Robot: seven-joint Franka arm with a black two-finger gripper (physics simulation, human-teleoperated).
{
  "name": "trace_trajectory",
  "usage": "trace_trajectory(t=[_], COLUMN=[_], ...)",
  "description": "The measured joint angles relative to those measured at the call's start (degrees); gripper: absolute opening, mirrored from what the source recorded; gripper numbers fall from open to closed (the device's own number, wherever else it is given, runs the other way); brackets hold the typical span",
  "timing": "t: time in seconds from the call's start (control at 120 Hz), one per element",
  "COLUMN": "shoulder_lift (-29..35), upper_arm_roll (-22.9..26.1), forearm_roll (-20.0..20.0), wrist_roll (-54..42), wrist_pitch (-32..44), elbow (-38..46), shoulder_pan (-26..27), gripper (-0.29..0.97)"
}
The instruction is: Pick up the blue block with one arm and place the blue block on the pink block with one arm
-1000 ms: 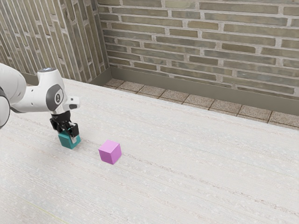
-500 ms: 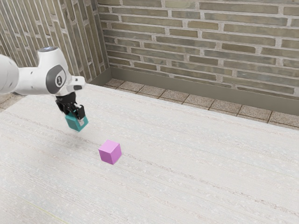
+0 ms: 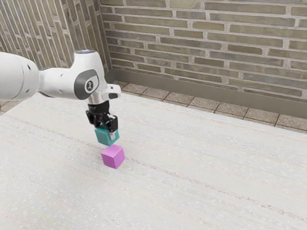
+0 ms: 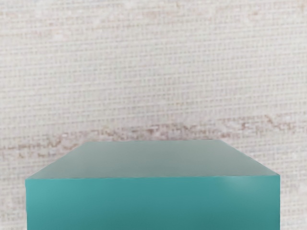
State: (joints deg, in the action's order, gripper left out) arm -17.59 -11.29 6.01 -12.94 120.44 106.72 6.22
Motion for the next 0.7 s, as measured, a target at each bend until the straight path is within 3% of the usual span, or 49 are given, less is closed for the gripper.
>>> trace_trajectory(t=[0.267,0.7], shoulder_lift=[-0.65,2.49], upper_arm_roll=[-0.12,0.20], forearm_roll=[-0.14,-4.93], wrist_roll=[8.27,15.00], wrist_pitch=[-2.18,0.64], elbow=[-0.08,4.53], shoulder_pan=[0.80,2.79], gripper=[0.38,0.38])
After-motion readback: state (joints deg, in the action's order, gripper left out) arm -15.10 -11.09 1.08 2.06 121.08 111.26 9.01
